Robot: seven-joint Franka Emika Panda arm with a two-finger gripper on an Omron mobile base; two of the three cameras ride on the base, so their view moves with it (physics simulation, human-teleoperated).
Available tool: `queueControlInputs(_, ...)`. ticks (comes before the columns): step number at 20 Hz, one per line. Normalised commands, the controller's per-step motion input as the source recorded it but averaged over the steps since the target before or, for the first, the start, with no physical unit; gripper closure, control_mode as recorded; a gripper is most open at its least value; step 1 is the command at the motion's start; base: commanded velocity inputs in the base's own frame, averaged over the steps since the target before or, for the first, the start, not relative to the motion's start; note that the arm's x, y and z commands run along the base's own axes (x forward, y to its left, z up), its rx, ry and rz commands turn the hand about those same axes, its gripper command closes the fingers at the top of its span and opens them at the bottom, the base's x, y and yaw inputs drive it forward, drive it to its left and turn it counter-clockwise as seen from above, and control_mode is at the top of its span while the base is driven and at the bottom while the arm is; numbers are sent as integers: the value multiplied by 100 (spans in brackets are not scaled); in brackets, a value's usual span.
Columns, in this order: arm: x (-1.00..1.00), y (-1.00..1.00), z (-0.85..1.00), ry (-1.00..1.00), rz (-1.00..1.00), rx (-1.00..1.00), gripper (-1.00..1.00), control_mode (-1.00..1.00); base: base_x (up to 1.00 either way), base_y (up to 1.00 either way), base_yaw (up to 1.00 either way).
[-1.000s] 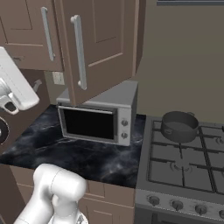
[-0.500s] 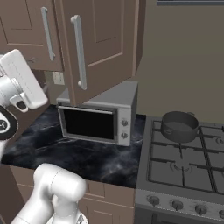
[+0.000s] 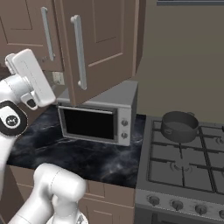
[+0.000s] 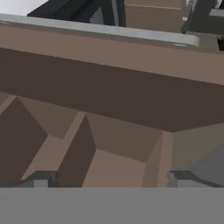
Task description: Open the cabinet and move the ladle to the pot. Then close the cabinet.
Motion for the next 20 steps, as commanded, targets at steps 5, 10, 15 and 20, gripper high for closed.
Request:
queueControlInputs(5,0,-11,-4,-1,-3,1,-100,-100,0,0,0)
queueControlInputs(10,6,-26,-3,-2,-7,2,-100,-100,0,0,0)
queueControlInputs(15,28,-13,-10,0,-3,2,-100,-100,0,0,0)
queueControlInputs(20,24,-1,-16,-1,-2,1,-100,-100,0,0,0)
